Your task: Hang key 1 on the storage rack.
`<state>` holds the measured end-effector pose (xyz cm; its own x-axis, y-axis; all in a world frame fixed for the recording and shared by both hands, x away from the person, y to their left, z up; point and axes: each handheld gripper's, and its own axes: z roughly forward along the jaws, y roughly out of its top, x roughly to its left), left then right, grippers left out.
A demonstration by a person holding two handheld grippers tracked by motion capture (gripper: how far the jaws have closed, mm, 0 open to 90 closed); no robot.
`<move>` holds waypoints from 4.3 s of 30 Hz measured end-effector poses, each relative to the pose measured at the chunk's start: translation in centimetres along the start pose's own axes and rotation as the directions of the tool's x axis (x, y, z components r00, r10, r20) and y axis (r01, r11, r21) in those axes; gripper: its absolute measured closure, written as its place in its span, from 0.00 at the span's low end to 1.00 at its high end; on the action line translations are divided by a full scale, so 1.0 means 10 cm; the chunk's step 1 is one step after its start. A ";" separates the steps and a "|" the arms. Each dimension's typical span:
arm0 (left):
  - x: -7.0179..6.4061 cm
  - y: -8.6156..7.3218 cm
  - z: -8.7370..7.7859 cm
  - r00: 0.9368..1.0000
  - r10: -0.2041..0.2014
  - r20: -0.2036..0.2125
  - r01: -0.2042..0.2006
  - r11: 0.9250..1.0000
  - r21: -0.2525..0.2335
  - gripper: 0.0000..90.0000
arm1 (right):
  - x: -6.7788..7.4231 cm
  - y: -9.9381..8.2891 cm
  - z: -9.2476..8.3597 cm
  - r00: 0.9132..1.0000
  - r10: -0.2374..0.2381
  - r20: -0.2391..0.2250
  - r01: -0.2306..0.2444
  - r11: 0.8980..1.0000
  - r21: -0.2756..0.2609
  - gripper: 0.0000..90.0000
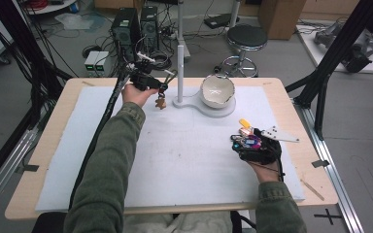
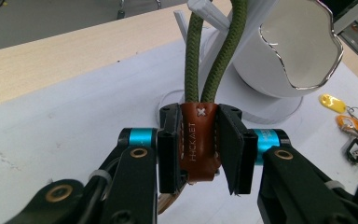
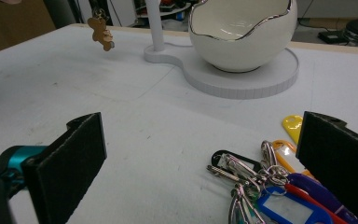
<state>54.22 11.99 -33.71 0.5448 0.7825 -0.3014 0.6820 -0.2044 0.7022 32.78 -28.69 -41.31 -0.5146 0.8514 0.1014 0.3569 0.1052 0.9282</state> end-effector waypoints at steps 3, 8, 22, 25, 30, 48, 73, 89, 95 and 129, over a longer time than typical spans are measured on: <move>0.01 0.00 0.01 1.000 -0.011 0.012 0.011 1.000 0.005 0.77 | 0.00 0.00 0.00 1.000 -0.001 0.000 0.001 1.000 -0.001 0.01; 0.00 -0.01 0.03 1.000 -0.008 0.012 0.007 1.000 0.025 0.63 | 0.00 0.00 0.00 1.000 0.000 -0.003 0.000 1.000 0.001 0.01; -0.17 -0.02 0.00 0.993 0.021 -0.117 -0.017 0.999 0.030 0.03 | 0.00 0.00 -0.01 1.000 0.004 -0.003 -0.004 1.000 -0.003 0.01; -0.18 -0.03 -0.05 0.992 0.018 -0.123 -0.016 1.000 0.019 0.02 | -0.01 0.00 -0.02 1.000 0.009 0.001 -0.009 1.000 -0.004 0.01; -0.23 -0.05 -0.14 0.995 0.030 -0.094 -0.030 1.000 0.005 0.02 | 0.00 0.00 -0.02 1.000 0.013 0.001 -0.013 1.000 0.000 0.01; -0.25 -0.36 -0.36 0.985 0.101 -0.143 -0.104 0.994 -0.016 0.02 | -0.02 -0.01 -0.02 1.000 0.007 0.008 -0.007 1.000 -0.002 0.01; 0.01 -0.76 -0.62 0.979 0.038 -0.201 -0.047 0.998 -0.039 0.02 | -0.02 -0.01 -0.01 1.000 0.008 0.013 -0.008 1.000 0.004 0.01; 0.01 -0.98 -0.80 0.972 0.058 -0.226 -0.072 0.996 -0.053 0.02 | -0.02 -0.01 -0.01 1.000 0.006 0.022 -0.006 1.000 0.004 0.01; 0.05 -1.11 -0.87 0.969 0.052 -0.243 -0.069 0.996 -0.063 0.02 | -0.03 -0.01 -0.01 1.000 0.004 0.026 -0.004 1.000 0.003 0.01; 0.16 -1.94 -1.38 0.944 0.021 -0.330 -0.106 0.964 -0.242 0.02 | -0.02 -0.02 0.00 1.000 0.007 0.030 -0.008 1.000 0.016 0.01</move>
<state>35.16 25.30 -38.88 0.3676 0.9283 -0.0570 0.4820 -0.1377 0.8653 32.79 -28.84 -41.46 -0.4884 0.8672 0.0972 0.3729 0.1068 0.9217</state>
